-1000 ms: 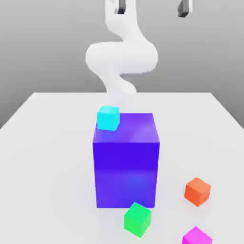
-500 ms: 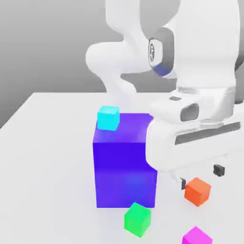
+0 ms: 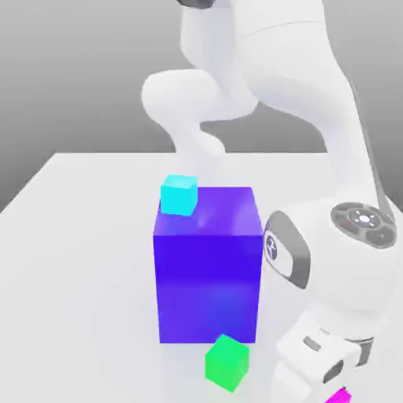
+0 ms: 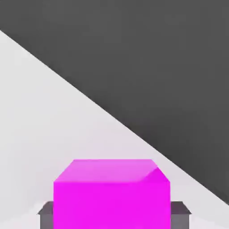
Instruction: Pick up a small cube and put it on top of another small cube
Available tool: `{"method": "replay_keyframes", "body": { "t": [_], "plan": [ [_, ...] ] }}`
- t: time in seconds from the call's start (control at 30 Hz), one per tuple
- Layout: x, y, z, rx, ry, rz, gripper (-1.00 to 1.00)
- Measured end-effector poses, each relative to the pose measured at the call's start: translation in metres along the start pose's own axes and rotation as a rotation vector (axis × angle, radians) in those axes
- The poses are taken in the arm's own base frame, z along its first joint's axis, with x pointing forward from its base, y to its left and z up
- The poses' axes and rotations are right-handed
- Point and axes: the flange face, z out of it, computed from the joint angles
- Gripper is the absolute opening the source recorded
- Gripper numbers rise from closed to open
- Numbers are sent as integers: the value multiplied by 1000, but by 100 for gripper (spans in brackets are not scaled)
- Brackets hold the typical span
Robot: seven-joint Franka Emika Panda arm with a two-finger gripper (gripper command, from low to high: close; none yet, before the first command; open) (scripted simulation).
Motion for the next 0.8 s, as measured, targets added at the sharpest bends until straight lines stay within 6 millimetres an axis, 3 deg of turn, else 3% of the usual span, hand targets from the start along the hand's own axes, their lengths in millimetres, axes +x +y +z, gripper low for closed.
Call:
{"method": "replay_keyframes", "body": {
  "t": [0.07, 0.2, 0.23, 0.5, 0.57, 0.67, 0.7, 0.8],
  "plan": [
    [0, 0, 2, 0, -1, -1, -100],
    [0, 0, -46, 0, -1, 0, -100],
    [-2, 9, -57, -2, 0, 18, -100],
    [-42, 128, -105, -5, 1, 302, -100],
    [-49, 138, -95, -1, 0, 330, -100],
    [-51, 140, -62, 0, 0, 335, -100],
    [-51, 140, -51, 0, 0, 336, 100],
    [-51, 140, -51, 0, 0, 336, 100]
  ]
}}
